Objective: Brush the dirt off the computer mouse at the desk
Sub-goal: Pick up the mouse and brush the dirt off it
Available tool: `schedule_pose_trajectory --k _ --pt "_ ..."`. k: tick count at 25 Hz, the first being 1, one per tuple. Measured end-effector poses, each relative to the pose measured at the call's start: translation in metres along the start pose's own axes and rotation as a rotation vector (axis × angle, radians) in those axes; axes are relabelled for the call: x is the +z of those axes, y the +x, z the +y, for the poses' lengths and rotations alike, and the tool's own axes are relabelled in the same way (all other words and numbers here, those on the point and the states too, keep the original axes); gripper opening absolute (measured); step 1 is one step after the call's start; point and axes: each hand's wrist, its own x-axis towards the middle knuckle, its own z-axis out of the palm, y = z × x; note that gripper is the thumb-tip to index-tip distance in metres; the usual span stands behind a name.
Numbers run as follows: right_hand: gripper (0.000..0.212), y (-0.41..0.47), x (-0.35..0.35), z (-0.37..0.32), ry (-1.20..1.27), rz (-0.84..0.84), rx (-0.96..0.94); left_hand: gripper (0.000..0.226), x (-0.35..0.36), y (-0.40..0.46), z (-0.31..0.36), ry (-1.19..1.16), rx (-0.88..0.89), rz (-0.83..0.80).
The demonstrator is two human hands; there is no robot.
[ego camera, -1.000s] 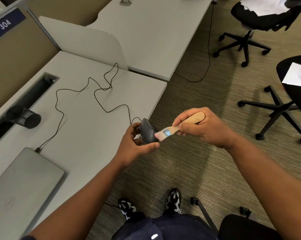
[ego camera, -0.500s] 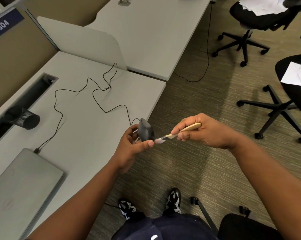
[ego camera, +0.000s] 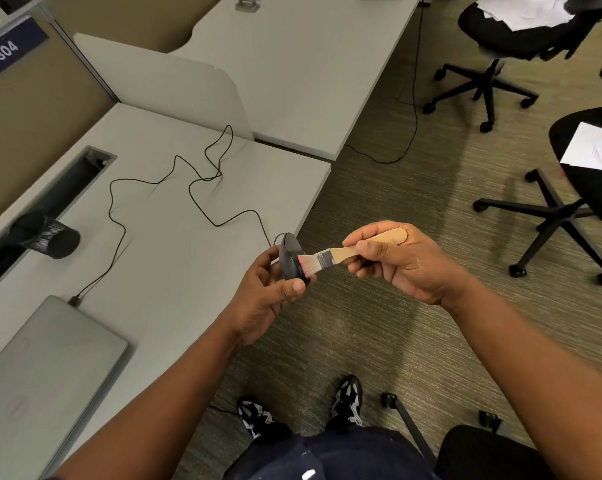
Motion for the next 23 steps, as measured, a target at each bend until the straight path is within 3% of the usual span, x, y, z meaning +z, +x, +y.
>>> schedule_pose_trajectory --k 3,6,10,14,17,20,23 --pt "0.021 -0.001 -0.005 -0.001 -0.074 0.037 -0.028 0.130 -0.003 -0.001 -0.001 -0.013 -0.004 -0.003" --pt "0.019 -0.003 -0.002 -0.002 0.064 0.014 -0.041 0.127 0.000 -0.003 -0.001 -0.016 -0.011 -0.021" --pt "0.024 -0.004 -0.002 -0.003 -0.120 -0.021 -0.024 0.122 0.001 -0.002 -0.001 0.045 -0.009 -0.009" --pt "0.030 -0.003 -0.005 -0.007 -0.167 0.143 -0.105 0.108 -0.004 -0.006 -0.001 0.300 0.045 -0.012" --pt "0.016 -0.001 0.002 -0.015 -0.176 0.075 -0.085 0.116 -0.001 -0.005 -0.003 0.508 0.082 -0.027" --pt "0.007 0.005 0.009 -0.019 -0.380 0.066 -0.020 0.124 0.001 -0.002 -0.001 0.663 0.103 -0.030" --pt "0.008 0.011 0.013 -0.018 -0.507 0.203 -0.073 0.122 0.003 -0.002 0.001 0.749 0.139 -0.066"
